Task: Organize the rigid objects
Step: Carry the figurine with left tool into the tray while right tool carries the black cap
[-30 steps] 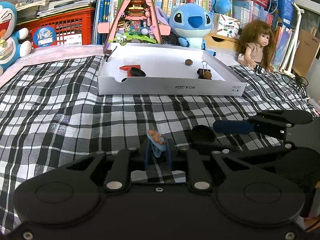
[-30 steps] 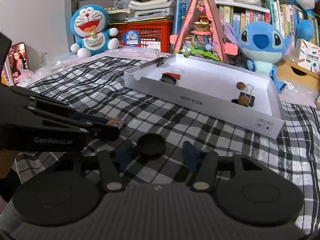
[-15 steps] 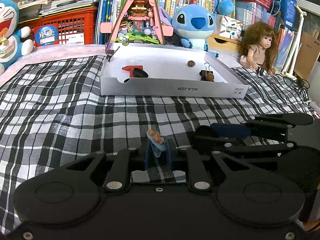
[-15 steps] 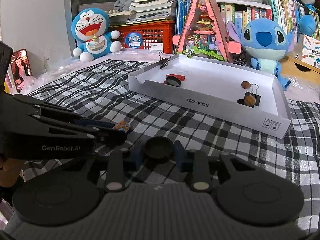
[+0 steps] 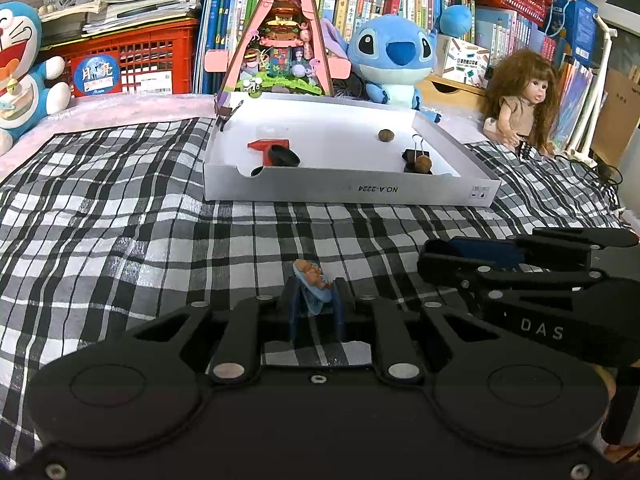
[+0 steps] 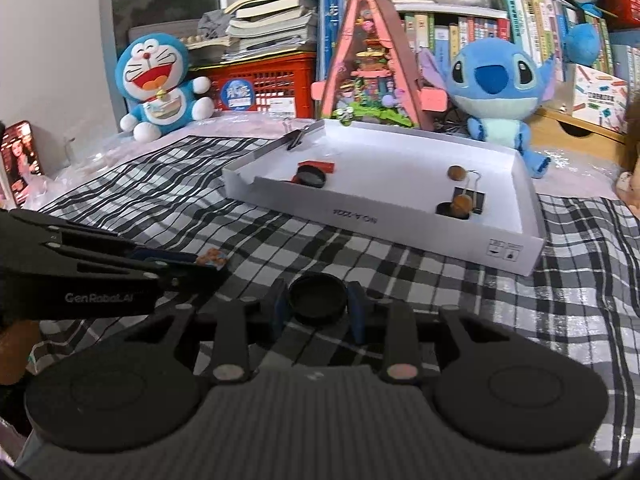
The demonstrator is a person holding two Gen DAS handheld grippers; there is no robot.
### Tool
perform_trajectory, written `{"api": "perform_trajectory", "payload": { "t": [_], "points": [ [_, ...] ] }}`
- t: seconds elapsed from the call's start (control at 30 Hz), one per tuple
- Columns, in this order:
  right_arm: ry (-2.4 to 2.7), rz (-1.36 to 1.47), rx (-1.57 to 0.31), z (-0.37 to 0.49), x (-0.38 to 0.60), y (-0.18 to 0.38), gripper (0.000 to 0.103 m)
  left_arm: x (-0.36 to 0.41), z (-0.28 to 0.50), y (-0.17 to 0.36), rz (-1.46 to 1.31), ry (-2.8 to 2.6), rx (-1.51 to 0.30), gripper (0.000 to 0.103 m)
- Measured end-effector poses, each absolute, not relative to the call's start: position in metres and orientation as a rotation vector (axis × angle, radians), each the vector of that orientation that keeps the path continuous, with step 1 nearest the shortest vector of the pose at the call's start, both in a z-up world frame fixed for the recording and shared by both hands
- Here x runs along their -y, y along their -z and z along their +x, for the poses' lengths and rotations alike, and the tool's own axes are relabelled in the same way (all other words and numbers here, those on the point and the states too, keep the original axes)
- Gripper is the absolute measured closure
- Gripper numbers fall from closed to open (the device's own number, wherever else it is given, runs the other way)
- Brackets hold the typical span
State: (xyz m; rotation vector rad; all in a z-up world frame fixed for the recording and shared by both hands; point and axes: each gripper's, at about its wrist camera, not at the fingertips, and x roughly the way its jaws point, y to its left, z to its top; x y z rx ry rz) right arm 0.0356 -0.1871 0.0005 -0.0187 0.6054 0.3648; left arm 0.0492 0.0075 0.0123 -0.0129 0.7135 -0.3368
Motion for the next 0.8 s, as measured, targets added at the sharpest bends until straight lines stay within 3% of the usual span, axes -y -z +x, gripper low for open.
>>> {"api": "perform_trajectory", "payload": {
  "t": [0.8],
  "points": [
    [-0.23, 0.05, -0.563, 0.058, 0.22, -0.023, 0.065, 0.015, 0.081, -0.037, -0.01, 0.309, -0.681, 0.087]
  ]
}}
